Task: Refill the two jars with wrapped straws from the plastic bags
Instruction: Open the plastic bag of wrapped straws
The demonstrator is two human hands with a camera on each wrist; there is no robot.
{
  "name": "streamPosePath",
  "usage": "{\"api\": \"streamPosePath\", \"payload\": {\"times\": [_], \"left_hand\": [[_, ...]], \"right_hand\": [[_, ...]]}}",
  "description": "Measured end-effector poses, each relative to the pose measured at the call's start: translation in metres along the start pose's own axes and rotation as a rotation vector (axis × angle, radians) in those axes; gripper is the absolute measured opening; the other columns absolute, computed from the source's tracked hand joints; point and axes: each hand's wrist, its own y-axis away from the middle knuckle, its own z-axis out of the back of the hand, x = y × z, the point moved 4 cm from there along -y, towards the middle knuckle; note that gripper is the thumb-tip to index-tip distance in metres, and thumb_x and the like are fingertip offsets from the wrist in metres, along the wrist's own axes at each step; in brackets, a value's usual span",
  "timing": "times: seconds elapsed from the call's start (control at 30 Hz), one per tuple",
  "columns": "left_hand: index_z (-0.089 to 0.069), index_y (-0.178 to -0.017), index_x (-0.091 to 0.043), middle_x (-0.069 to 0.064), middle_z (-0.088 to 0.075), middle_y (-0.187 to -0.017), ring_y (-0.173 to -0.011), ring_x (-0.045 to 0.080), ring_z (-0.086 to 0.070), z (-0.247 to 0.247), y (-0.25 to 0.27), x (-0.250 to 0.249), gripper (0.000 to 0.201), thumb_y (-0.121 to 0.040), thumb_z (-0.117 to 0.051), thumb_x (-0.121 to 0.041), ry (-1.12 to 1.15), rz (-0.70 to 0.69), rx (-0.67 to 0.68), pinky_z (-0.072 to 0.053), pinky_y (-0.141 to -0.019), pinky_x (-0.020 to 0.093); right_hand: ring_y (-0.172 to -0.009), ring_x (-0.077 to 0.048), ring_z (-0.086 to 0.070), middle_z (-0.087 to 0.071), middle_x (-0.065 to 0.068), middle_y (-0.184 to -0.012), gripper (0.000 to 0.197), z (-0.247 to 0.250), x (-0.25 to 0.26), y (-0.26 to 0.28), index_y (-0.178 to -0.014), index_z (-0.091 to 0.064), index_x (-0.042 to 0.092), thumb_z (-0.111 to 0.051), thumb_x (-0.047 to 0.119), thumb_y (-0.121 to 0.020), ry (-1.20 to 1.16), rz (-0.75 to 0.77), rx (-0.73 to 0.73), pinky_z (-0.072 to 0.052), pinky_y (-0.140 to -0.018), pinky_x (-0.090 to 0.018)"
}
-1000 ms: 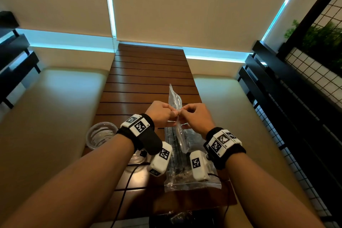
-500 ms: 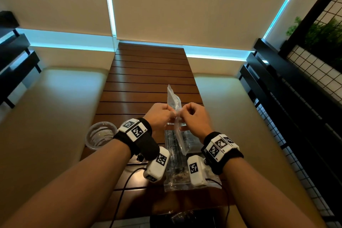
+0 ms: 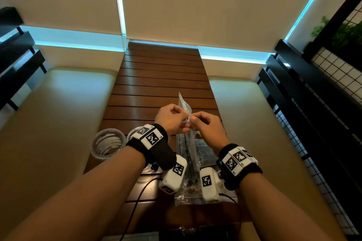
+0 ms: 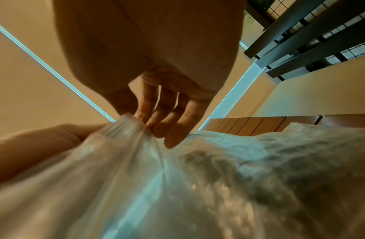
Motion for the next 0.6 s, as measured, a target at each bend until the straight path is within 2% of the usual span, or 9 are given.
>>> {"api": "streamPosePath", "payload": {"times": [0.1, 0.17, 0.23, 0.3, 0.4, 0.47, 0.53, 0.6], "left_hand": [[-0.062, -0.091, -0.007, 0.017, -0.07, -0.092, -0.071, 0.024, -0.069, 0.002, -0.003, 0.0, 0.002, -0.093, -0.063, -0.006, -0.033, 0.019, 0.018, -0.059, -0.061, 0.034], [-0.063, -0.088, -0.008, 0.016, -0.07, -0.092, -0.075, 0.025, -0.069, 0.001, -0.005, 0.0, 0.005, -0.093, -0.062, -0.008, -0.034, 0.041, 0.042, -0.06, -0.066, 0.037], [-0.062, -0.09, -0.007, 0.016, -0.069, -0.09, -0.073, 0.025, -0.067, 0.0, -0.006, 0.0, 0.005, -0.093, -0.06, -0.005, 0.0, 0.067, 0.067, -0.059, -0.072, 0.041], [-0.061, -0.092, -0.007, 0.015, -0.069, -0.088, -0.073, 0.023, -0.067, -0.002, -0.006, -0.001, 0.004, -0.093, -0.058, -0.004, -0.013, 0.071, 0.091, -0.058, -0.074, 0.041], [-0.059, -0.092, -0.009, 0.011, -0.067, -0.085, -0.069, 0.018, -0.067, -0.002, -0.004, -0.003, 0.006, -0.095, -0.056, -0.004, -0.002, 0.066, 0.135, -0.058, -0.073, 0.038], [-0.059, -0.093, -0.011, 0.009, -0.068, -0.089, -0.072, 0.018, -0.067, 0.0, -0.004, -0.003, 0.007, -0.097, -0.055, -0.007, 0.012, 0.058, 0.14, -0.057, -0.07, 0.036], [-0.059, -0.095, -0.012, 0.007, -0.066, -0.09, -0.075, 0.018, -0.066, 0.0, -0.003, -0.001, 0.011, -0.101, -0.049, -0.013, 0.025, 0.054, 0.133, -0.058, -0.068, 0.035], [-0.057, -0.101, -0.01, 0.007, -0.065, -0.091, -0.074, 0.017, -0.066, 0.001, -0.004, 0.001, 0.014, -0.104, -0.045, -0.016, 0.058, 0.055, 0.115, -0.058, -0.065, 0.034]], "right_hand": [[-0.079, -0.011, -0.071, -0.074, -0.001, -0.084, 0.012, 0.0, 0.001, -0.002, -0.097, -0.07, 0.016, -0.067, 0.025, -0.09, 0.035, 0.002, 0.027, -0.06, -0.067, -0.029], [-0.08, -0.015, -0.072, -0.074, -0.001, -0.083, 0.01, 0.001, 0.0, -0.007, -0.095, -0.072, 0.016, -0.068, 0.023, -0.089, 0.081, 0.002, 0.006, -0.061, -0.068, -0.033], [-0.08, -0.019, -0.071, -0.074, -0.005, -0.084, 0.011, 0.002, 0.001, -0.009, -0.091, -0.073, 0.012, -0.065, 0.019, -0.091, 0.045, -0.022, -0.018, -0.061, -0.068, -0.033], [-0.075, -0.018, -0.069, -0.073, -0.009, -0.083, 0.014, 0.003, -0.001, -0.011, -0.089, -0.074, 0.009, -0.063, 0.017, -0.092, 0.014, -0.065, -0.021, -0.06, -0.066, -0.031], [-0.073, -0.017, -0.07, -0.074, -0.008, -0.08, 0.015, 0.002, 0.001, -0.013, -0.087, -0.075, 0.012, -0.065, 0.022, -0.091, 0.017, -0.068, -0.003, -0.06, -0.065, -0.032], [-0.072, -0.013, -0.071, -0.074, -0.003, -0.079, 0.013, 0.001, 0.003, -0.016, -0.087, -0.074, 0.013, -0.069, 0.026, -0.088, 0.027, -0.045, 0.002, -0.059, -0.063, -0.03], [-0.073, -0.012, -0.073, -0.074, -0.002, -0.078, 0.01, 0.001, 0.004, -0.018, -0.09, -0.073, 0.014, -0.072, 0.022, -0.086, 0.05, -0.027, 0.016, -0.059, -0.062, -0.029], [-0.075, -0.016, -0.073, -0.074, -0.003, -0.08, 0.006, 0.001, 0.003, -0.021, -0.09, -0.073, 0.016, -0.071, 0.02, -0.086, 0.078, -0.022, 0.031, -0.061, -0.065, -0.033]]}}
